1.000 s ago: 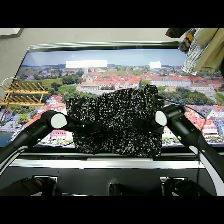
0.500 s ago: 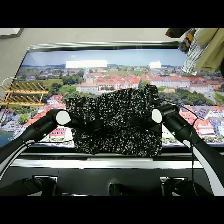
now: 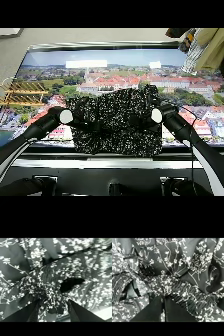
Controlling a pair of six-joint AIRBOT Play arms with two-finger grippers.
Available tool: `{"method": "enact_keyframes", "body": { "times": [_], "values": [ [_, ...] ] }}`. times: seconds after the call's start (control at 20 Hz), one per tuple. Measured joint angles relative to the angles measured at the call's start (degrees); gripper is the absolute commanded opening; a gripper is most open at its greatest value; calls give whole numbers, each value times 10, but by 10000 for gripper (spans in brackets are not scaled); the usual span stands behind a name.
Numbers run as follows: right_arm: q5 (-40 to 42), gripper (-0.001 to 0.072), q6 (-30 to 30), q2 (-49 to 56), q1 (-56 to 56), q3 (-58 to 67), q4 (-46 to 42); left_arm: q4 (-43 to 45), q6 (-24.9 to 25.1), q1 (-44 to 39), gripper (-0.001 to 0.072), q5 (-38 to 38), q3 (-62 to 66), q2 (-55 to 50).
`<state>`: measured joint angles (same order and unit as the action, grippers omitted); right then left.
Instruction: Fold the clothes and pants, and hang the long-sleeved shirts on hangers.
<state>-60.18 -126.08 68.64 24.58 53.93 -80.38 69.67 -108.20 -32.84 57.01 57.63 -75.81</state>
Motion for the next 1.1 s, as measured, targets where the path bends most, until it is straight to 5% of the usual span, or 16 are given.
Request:
{"method": "enact_keyframes", "body": {
  "times": [0.25,0.35,0.6,1.1],
  "values": [
    [0,39,0,0,0,0,3,15,-30,-10,296,-34,3,-22],
    [0,39,0,0,0,0,5,17,-35,-11,28,-45,3,-25],
    [-35,38,16,0,0,20,5,20,-33,-7,28,2,27,-28],
    [-331,38,103,-11,6,221,-17,54,27,-23,28,377,271,-12]
  ]
}}
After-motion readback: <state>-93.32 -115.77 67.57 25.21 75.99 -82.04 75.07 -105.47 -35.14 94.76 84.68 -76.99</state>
